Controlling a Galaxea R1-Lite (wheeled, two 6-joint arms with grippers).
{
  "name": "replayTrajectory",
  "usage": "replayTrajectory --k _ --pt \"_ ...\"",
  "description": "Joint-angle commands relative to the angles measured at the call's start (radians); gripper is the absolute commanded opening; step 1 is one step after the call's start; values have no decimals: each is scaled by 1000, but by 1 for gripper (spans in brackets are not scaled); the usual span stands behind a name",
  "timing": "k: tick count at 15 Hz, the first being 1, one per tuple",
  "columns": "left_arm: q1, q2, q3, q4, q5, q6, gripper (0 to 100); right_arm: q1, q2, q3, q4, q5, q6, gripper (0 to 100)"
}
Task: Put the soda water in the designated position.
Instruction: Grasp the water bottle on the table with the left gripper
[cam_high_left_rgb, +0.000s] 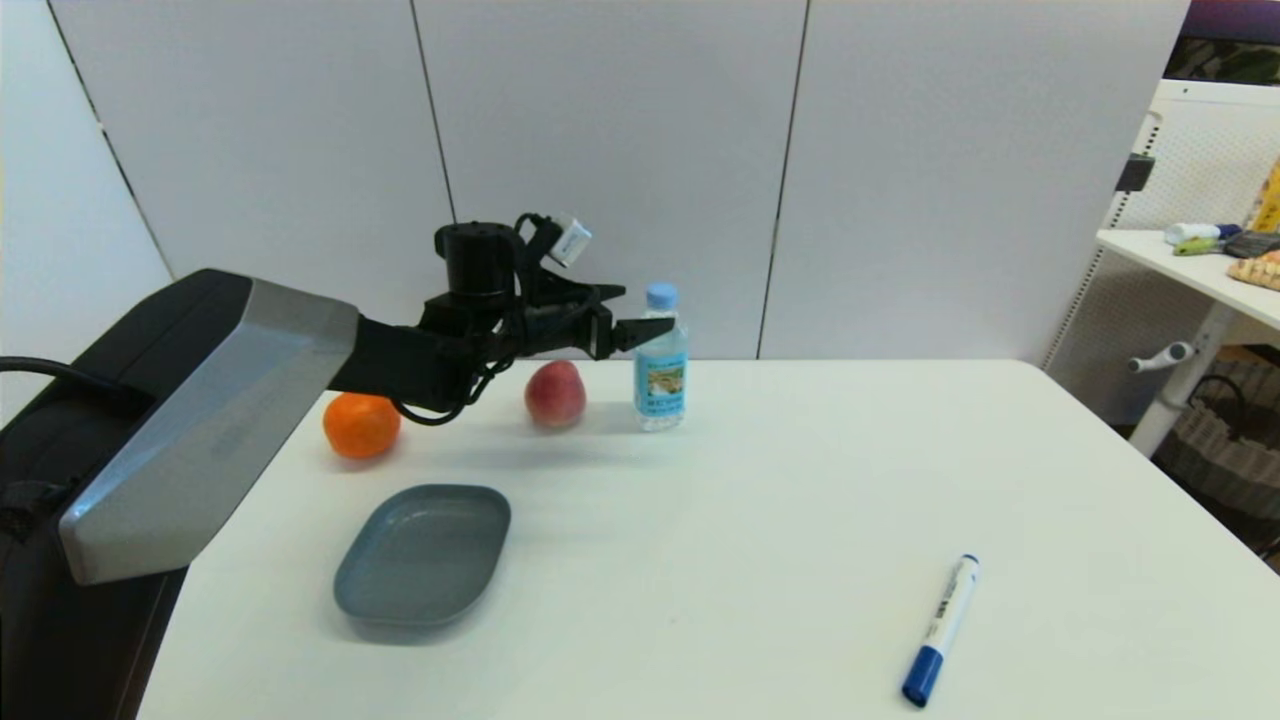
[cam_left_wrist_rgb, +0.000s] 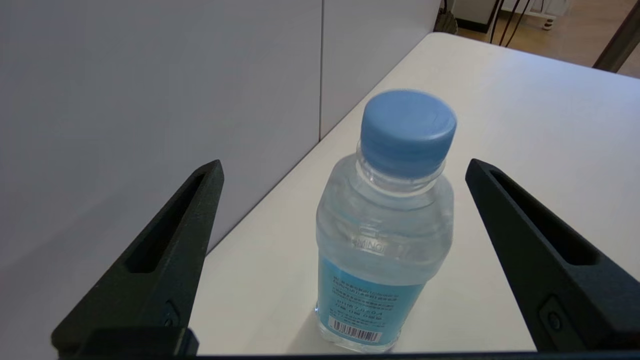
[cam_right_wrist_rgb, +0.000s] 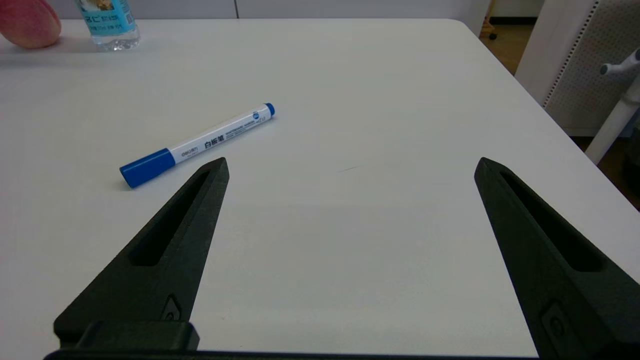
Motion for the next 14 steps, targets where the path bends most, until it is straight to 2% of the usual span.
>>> replayTrajectory --k 1,14 --pt "-4 46 -17 -5 -4 2 100 0 1 1 0 1 0 100" --pt "-53 139 -110 -3 -25 -2 100 0 1 0 0 1 0 100"
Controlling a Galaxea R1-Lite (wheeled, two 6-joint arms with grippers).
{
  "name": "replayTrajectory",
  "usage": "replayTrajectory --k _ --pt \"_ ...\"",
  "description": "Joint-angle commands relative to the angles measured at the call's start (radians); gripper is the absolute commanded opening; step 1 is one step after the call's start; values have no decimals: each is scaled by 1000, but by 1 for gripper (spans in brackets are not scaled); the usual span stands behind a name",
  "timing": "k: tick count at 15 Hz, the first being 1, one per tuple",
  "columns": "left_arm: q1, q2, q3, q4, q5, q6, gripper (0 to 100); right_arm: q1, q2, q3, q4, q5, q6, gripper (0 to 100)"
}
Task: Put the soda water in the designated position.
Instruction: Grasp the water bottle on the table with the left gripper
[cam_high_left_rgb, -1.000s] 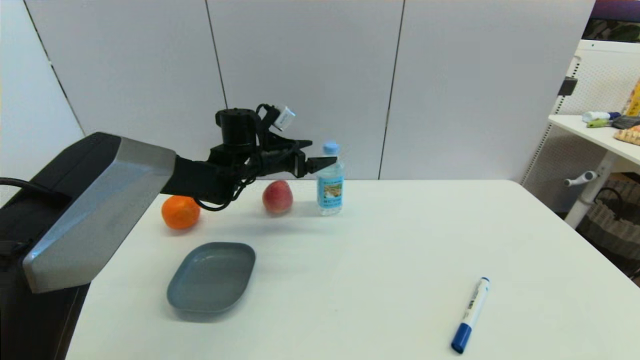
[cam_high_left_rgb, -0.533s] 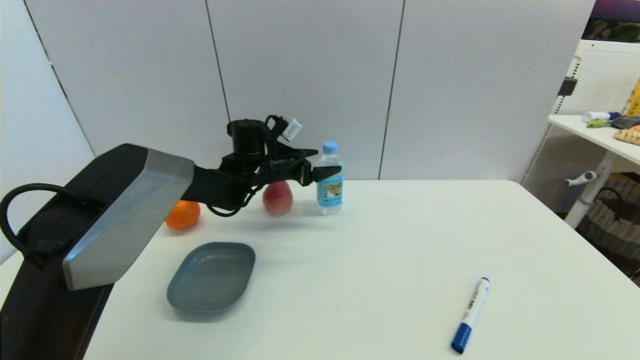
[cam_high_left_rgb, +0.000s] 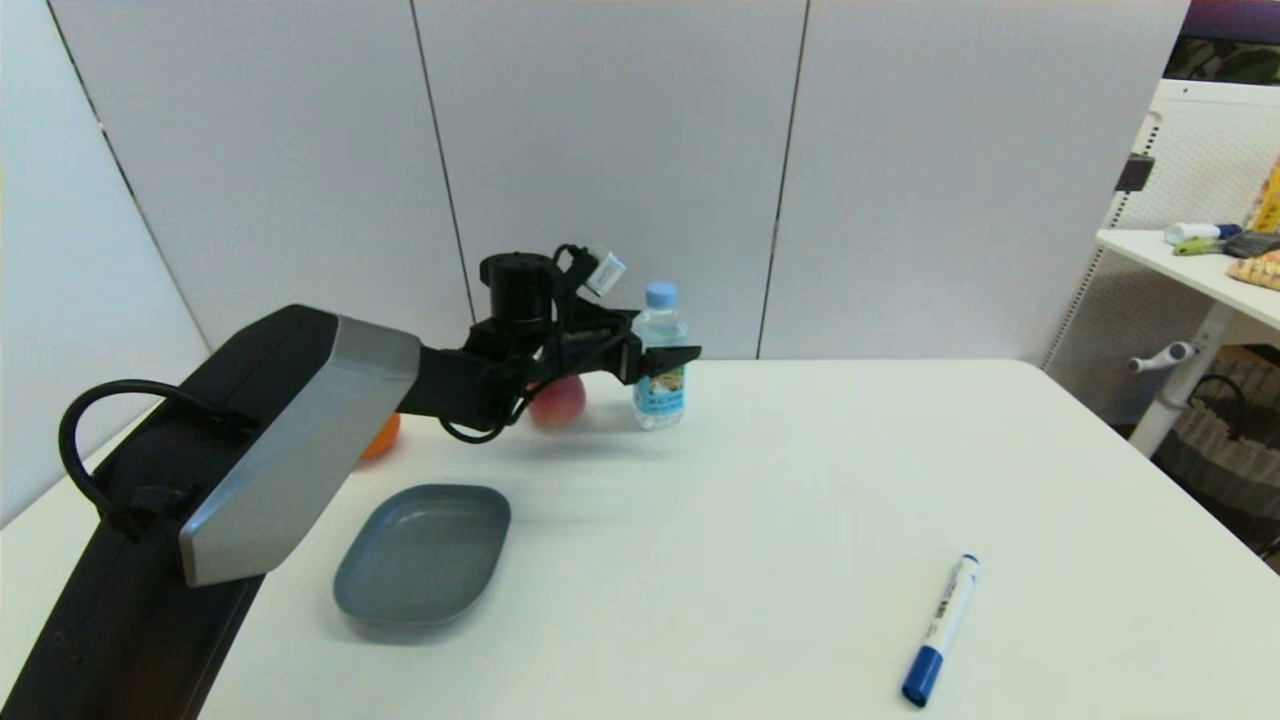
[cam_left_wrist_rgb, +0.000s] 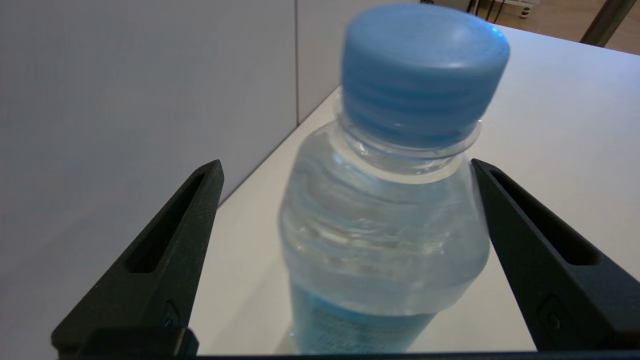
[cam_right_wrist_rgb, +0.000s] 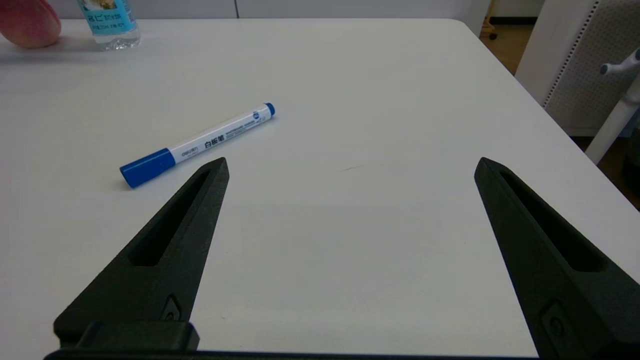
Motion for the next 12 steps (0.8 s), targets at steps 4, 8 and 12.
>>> replayTrajectory --k 4,8,12 --pt "-14 23 -3 -6 -4 0 100 0 1 0 0 -1 0 100" --pt "-19 45 -49 -2 -3 -5 100 0 1 0 0 1 0 100" --pt "-24 60 -55 -3 -3 -5 100 0 1 0 0 -1 0 100"
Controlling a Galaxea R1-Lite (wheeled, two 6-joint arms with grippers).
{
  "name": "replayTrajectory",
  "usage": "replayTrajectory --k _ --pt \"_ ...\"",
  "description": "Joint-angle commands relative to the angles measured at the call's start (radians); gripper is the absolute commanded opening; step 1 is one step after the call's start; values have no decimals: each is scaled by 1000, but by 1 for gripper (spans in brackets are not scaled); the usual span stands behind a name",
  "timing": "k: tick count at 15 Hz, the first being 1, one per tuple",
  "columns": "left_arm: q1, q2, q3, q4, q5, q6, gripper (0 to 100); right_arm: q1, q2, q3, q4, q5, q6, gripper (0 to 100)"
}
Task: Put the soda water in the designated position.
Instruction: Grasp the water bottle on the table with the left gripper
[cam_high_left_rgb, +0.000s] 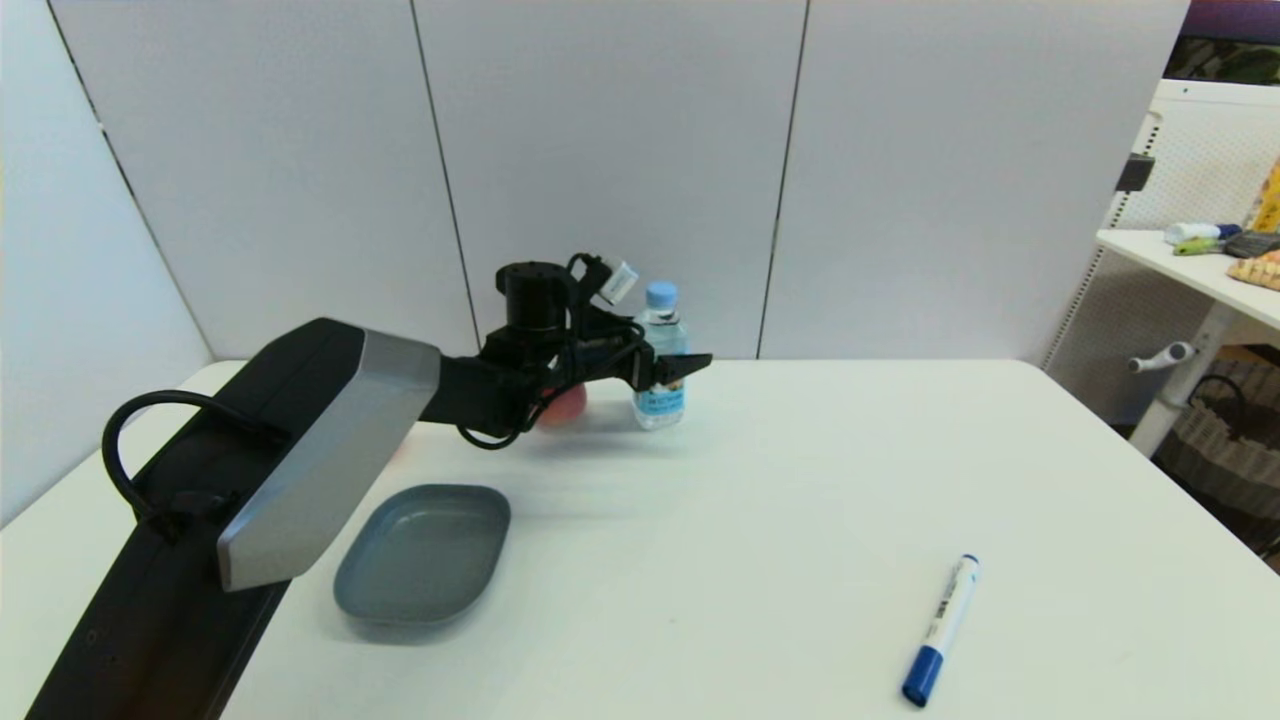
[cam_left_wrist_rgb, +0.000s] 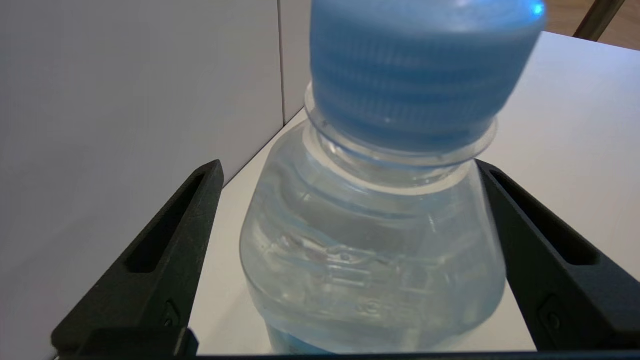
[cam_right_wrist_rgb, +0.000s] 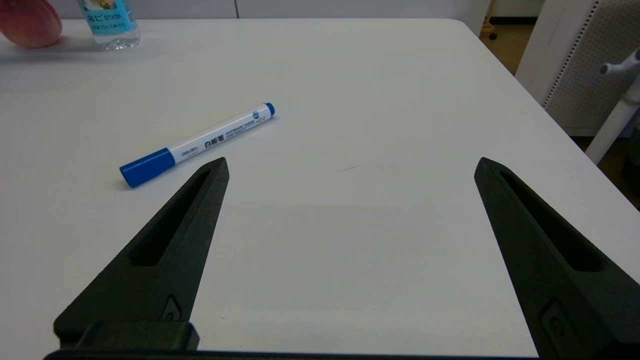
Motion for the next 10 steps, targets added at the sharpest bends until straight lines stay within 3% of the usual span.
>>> replayTrajectory --k 1,5,6,10 --pt "-4 11 -5 -5 -4 0 100 0 1 0 0 1 0 100" --pt "-5 27 -28 -5 -4 0 100 0 1 0 0 -1 0 100" --pt "-7 28 -31 -5 -2 0 0 0 1 0 0 1 0 100" --pt "-8 34 -34 -5 -2 0 0 0 1 1 0 1 0 100"
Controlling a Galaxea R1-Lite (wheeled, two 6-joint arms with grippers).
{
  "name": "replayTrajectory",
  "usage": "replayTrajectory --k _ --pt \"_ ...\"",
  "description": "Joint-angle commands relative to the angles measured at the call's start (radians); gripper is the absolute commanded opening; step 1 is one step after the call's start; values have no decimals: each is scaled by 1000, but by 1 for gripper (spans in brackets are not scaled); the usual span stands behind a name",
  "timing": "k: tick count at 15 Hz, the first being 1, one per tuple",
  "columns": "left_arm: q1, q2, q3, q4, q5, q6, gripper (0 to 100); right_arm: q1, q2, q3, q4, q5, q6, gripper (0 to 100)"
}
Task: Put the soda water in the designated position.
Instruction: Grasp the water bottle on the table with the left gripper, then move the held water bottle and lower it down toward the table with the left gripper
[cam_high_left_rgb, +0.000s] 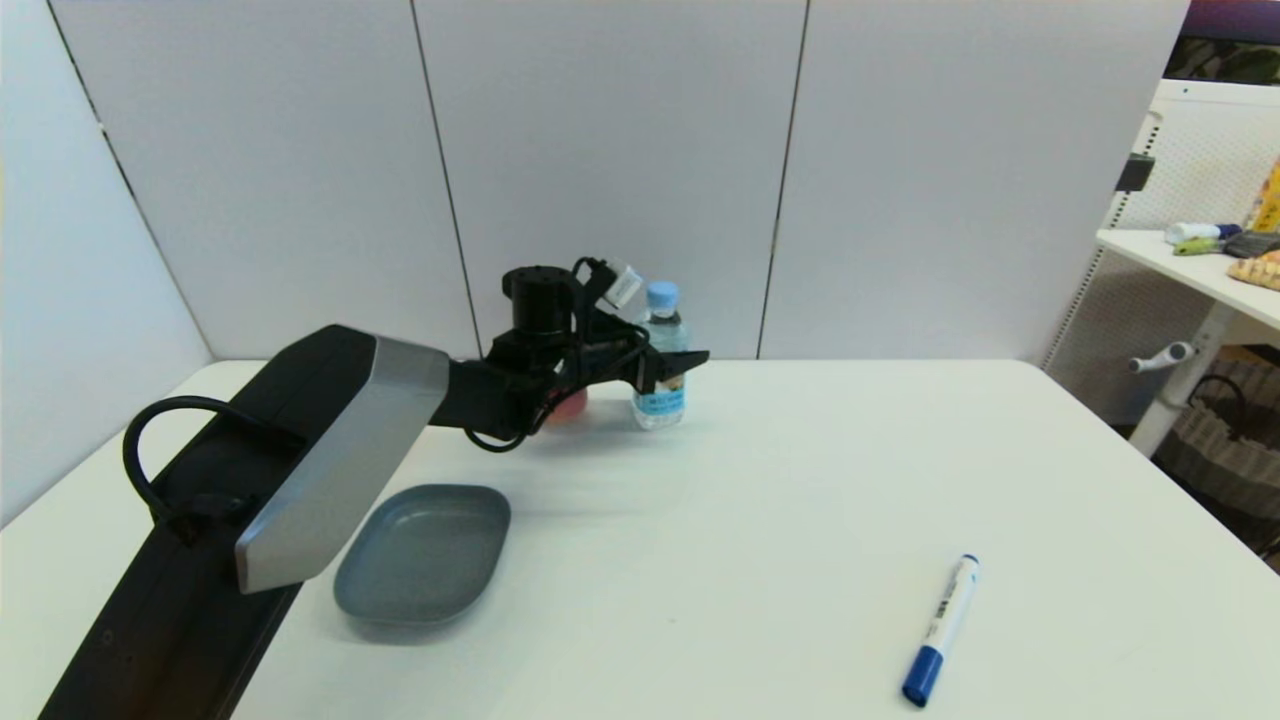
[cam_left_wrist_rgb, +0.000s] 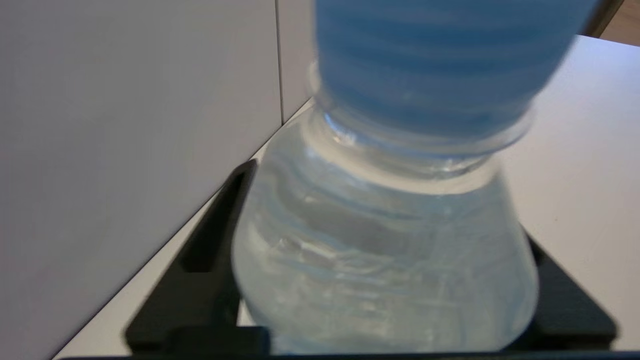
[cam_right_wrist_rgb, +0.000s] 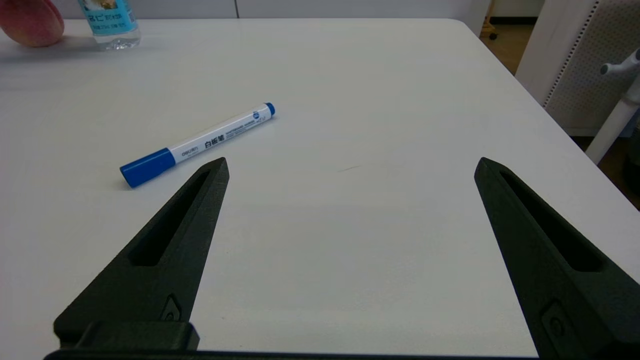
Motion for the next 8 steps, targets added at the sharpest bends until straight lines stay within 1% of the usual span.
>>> replayTrajectory --k 1,4,6,8 --pt "0 3 -3 -4 -4 -1 0 0 1 1 0 0 0 100" --pt "0 -53 -1 4 5 4 0 0 1 1 0 0 0 100" --pt "2 -129 -1 32 47 2 0 0 1 0 0 0 0 100" --pt "12 -254 55 58 97 2 0 0 1 1 0 -1 0 100"
